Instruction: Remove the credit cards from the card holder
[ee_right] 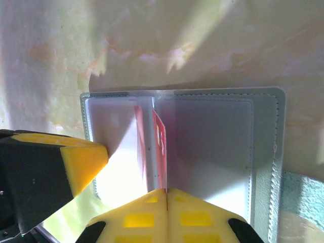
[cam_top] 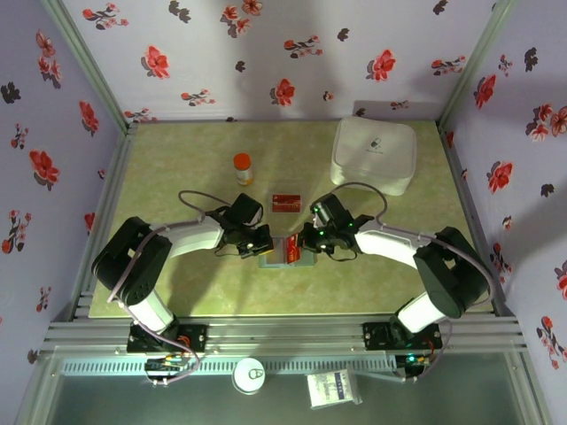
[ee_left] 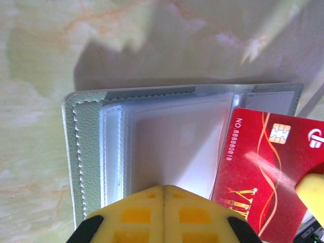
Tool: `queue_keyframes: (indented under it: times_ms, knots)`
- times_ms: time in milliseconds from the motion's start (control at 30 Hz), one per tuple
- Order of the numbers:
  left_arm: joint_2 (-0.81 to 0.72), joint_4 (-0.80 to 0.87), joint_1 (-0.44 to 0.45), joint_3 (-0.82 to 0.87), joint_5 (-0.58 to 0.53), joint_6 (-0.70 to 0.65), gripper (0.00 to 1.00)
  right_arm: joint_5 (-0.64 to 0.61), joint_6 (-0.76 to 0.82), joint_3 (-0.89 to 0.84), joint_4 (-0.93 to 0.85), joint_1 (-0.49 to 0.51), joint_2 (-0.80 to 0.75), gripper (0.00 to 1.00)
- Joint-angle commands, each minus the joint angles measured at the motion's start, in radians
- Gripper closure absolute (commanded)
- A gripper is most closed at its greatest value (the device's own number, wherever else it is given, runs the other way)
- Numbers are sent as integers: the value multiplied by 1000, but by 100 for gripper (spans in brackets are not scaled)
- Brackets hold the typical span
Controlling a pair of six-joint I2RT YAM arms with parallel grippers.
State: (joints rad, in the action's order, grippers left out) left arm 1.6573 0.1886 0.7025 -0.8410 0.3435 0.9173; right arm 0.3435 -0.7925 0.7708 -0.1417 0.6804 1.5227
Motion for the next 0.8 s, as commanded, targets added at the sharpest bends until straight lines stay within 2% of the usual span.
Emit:
queue_keyframes:
  times_ms: [0,133,267,533,767]
  knots:
    - [-29,36,6,-22,-14,1,100,-49,77,50,-105,-7,-25,96]
    - [-61,37,2,-24,-25,-4,99,-67,164,116,-185,-8,-21,98]
    - [-105,46,-4,-10,-45,-8,98,-105,316,216,-302,-8,-3,99]
    - [-202,57,-42,64,-64,-10,96,-209,747,378,-441,-8,42,100]
    - [-299,113,-74,109,-77,-29,95,-241,1152,593,-599,-16,166,100]
